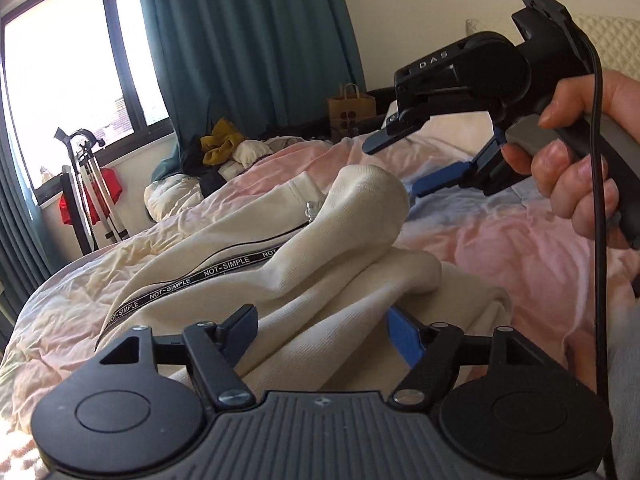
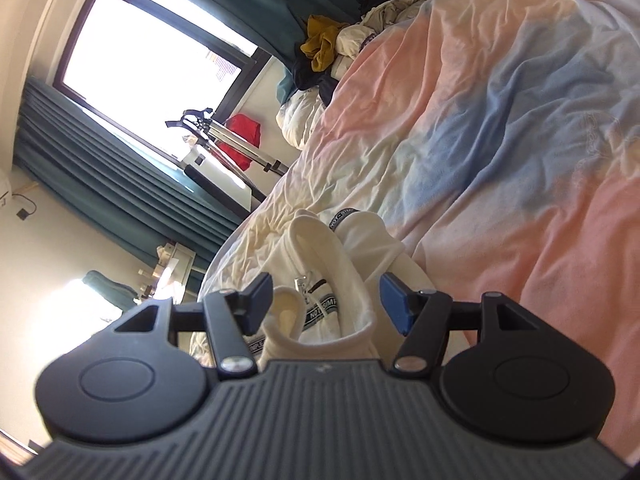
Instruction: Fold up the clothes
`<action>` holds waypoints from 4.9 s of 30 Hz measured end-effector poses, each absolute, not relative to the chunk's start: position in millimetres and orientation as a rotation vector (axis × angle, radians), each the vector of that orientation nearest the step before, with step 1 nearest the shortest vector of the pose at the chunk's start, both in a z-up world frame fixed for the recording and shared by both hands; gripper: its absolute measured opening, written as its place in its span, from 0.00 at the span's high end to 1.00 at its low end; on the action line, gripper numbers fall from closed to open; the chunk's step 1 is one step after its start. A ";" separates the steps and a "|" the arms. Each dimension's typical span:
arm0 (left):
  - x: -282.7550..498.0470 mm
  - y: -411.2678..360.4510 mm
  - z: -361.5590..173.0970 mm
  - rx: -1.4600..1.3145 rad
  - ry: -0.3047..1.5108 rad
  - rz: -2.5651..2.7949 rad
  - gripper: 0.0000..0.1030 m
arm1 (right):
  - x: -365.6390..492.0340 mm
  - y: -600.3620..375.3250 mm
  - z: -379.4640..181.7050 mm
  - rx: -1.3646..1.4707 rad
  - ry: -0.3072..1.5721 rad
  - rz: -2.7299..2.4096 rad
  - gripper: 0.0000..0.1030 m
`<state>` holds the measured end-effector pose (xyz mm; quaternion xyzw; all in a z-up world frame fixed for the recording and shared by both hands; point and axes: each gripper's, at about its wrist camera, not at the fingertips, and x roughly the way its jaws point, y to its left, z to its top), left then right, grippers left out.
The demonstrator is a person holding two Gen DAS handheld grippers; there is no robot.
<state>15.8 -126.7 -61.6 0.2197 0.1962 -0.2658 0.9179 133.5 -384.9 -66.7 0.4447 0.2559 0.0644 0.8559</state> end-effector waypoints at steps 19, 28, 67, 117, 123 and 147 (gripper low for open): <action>19.9 -78.4 -88.8 0.395 0.357 -0.733 0.97 | 118.2 -381.6 -107.7 1.159 0.628 -0.050 0.39; 4.9 -62.9 -91.3 0.356 0.350 -0.749 0.81 | 142.3 -386.7 -103.3 1.191 0.605 -0.028 0.39; 77.8 -91.3 -80.0 0.445 0.342 -0.785 0.97 | 244.3 -368.3 -80.6 1.074 0.517 0.393 0.93; 10.4 -125.9 -115.0 0.760 0.130 -0.554 0.61 | 268.1 -383.1 -118.3 1.212 0.619 0.312 0.92; 26.7 -144.0 -135.0 0.818 0.192 -0.573 0.73 | 266.3 -381.1 -111.5 1.210 0.609 0.326 0.92; -5.7 -118.5 -113.3 0.644 0.181 -0.611 0.86 | 259.0 -379.6 -108.3 0.998 0.678 0.263 0.91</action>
